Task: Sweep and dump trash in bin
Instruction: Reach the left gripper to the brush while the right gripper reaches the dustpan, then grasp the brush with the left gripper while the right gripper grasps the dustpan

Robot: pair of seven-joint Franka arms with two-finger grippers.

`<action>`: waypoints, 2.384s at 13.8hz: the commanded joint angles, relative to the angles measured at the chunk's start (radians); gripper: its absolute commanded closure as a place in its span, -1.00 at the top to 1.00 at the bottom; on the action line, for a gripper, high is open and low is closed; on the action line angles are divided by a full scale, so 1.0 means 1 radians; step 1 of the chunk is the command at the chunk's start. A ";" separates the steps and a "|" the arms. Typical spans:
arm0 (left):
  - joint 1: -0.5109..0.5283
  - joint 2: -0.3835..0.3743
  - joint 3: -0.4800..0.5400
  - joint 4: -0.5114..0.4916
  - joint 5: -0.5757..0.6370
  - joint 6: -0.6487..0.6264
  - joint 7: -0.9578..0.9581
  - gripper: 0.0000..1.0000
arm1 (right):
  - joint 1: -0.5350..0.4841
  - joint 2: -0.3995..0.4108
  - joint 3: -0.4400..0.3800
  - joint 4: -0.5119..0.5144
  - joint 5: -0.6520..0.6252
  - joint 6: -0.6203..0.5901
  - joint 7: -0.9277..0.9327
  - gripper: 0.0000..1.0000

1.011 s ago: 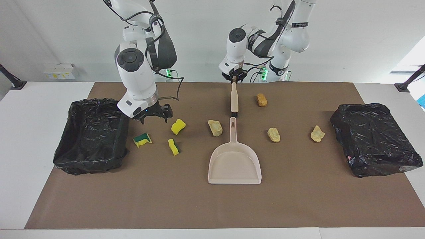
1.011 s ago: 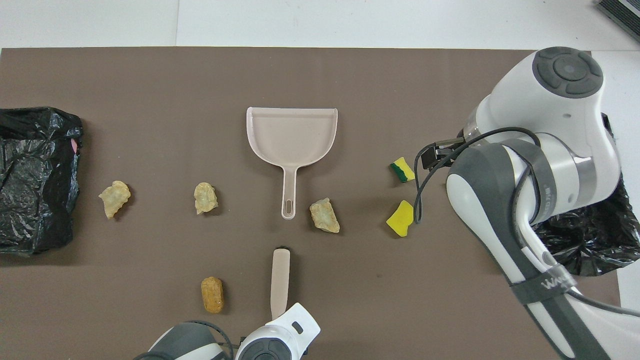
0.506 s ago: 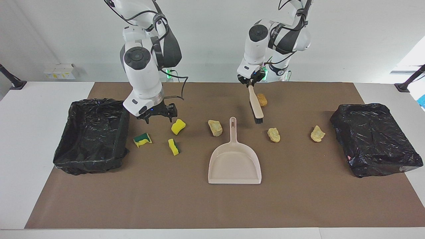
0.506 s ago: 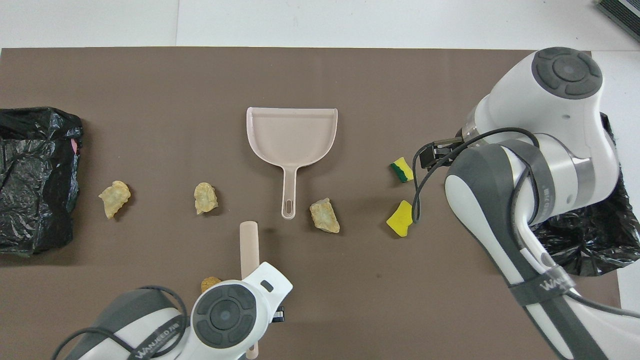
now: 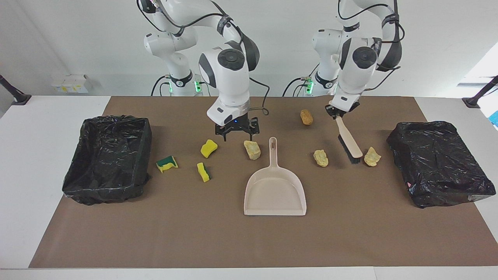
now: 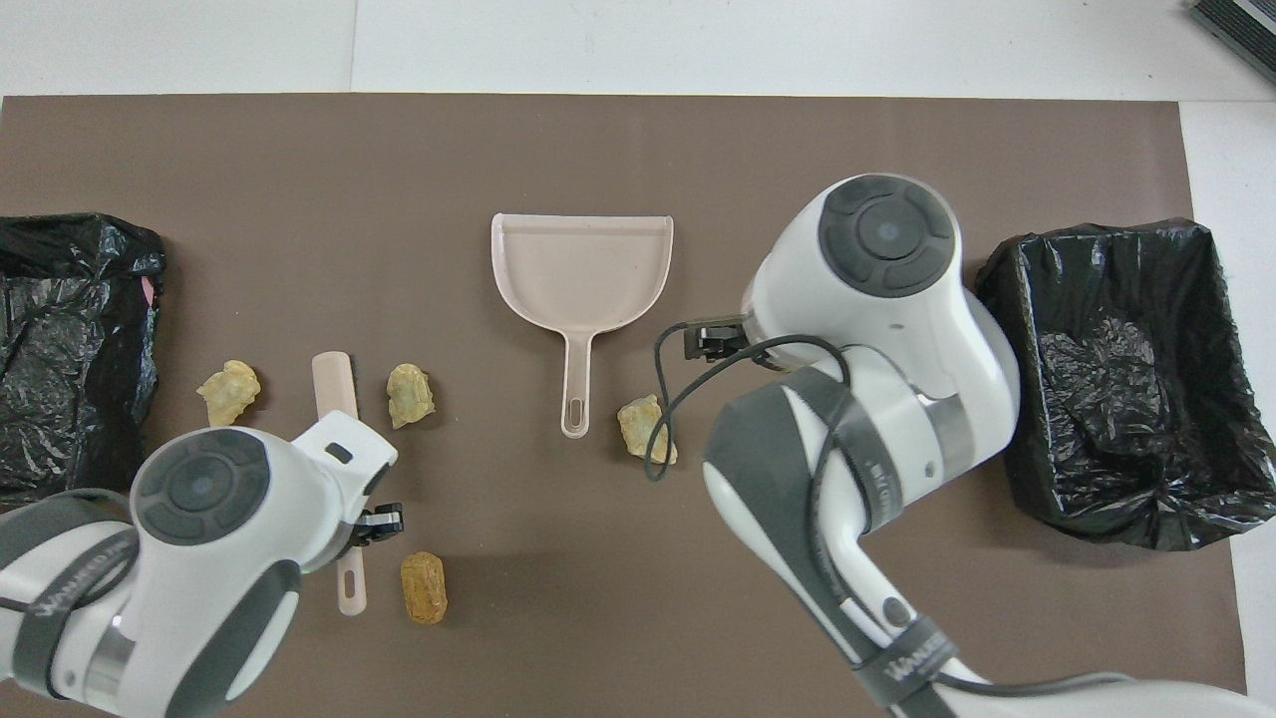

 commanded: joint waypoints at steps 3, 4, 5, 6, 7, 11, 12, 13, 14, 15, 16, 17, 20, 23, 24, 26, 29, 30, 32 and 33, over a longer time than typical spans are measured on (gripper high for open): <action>0.167 0.073 -0.014 0.086 0.081 0.025 0.142 -1.00 | 0.110 0.206 -0.007 0.178 -0.041 0.068 0.154 1.00; 0.183 0.093 -0.014 0.117 0.083 0.017 0.142 -1.00 | 0.115 0.214 -0.004 0.177 -0.067 0.094 0.153 1.00; 0.208 0.098 -0.014 0.124 0.086 0.020 0.143 -1.00 | 0.114 0.214 -0.002 0.172 -0.074 0.114 0.154 1.00; 0.226 0.098 -0.014 0.122 0.111 0.019 0.143 -1.00 | 0.118 0.215 -0.002 0.168 -0.072 0.137 0.153 0.89; 0.236 0.102 -0.014 0.121 0.162 0.014 0.143 -1.00 | 0.120 0.214 -0.002 0.144 -0.072 0.150 0.154 0.89; 0.248 0.139 -0.014 0.088 0.186 0.019 0.145 -1.00 | 0.153 0.217 -0.004 0.107 -0.095 0.145 0.154 0.41; 0.254 0.138 -0.014 0.087 0.186 0.005 0.146 -1.00 | 0.155 0.217 -0.004 0.100 -0.095 0.145 0.153 0.36; 0.259 0.129 -0.014 0.073 0.187 -0.007 0.165 -1.00 | 0.152 0.217 -0.002 0.087 -0.095 0.147 0.153 0.35; 0.259 0.128 -0.014 0.073 0.187 -0.009 0.197 -1.00 | 0.153 0.211 -0.004 0.074 -0.095 0.144 0.153 0.35; 0.259 0.128 -0.014 0.073 0.186 -0.009 0.218 -1.00 | 0.152 0.211 -0.004 0.073 -0.095 0.144 0.151 0.33; 0.256 0.128 -0.015 0.073 0.186 -0.009 0.237 -1.00 | 0.150 0.211 -0.002 0.071 -0.095 0.144 0.145 0.27; 0.256 0.127 -0.017 0.070 0.184 -0.009 0.273 -1.00 | 0.150 0.211 -0.004 0.073 -0.100 0.137 0.139 0.07; 0.244 0.125 -0.018 0.067 0.133 -0.009 0.300 -1.00 | 0.147 0.211 -0.004 0.085 -0.144 0.125 0.112 -0.83; 0.186 0.124 -0.020 0.065 0.028 -0.035 0.321 -1.00 | 0.140 0.200 -0.004 0.096 -0.153 0.121 0.104 -1.00; 0.156 0.122 -0.020 0.065 0.017 -0.047 0.320 -1.00 | 0.132 0.183 -0.004 0.094 -0.153 0.121 0.090 -1.00; 0.106 0.104 -0.020 0.043 0.010 -0.053 0.321 -1.00 | 0.117 0.156 -0.002 0.088 -0.150 0.113 0.006 -1.00; 0.021 0.073 -0.021 0.003 -0.010 -0.055 0.311 -1.00 | 0.068 0.082 -0.007 0.087 -0.144 0.000 -0.095 -1.00; -0.005 0.070 -0.021 0.001 -0.018 -0.058 0.308 -1.00 | 0.045 0.062 -0.005 0.085 -0.135 -0.042 -0.188 -1.00; -0.045 0.066 -0.021 -0.001 -0.073 -0.056 0.292 -1.00 | 0.012 0.014 -0.005 0.083 -0.134 -0.128 -0.318 -1.00; -0.069 0.066 -0.021 -0.001 -0.084 -0.056 0.271 -1.00 | -0.006 -0.009 -0.005 0.079 -0.134 -0.160 -0.377 -1.00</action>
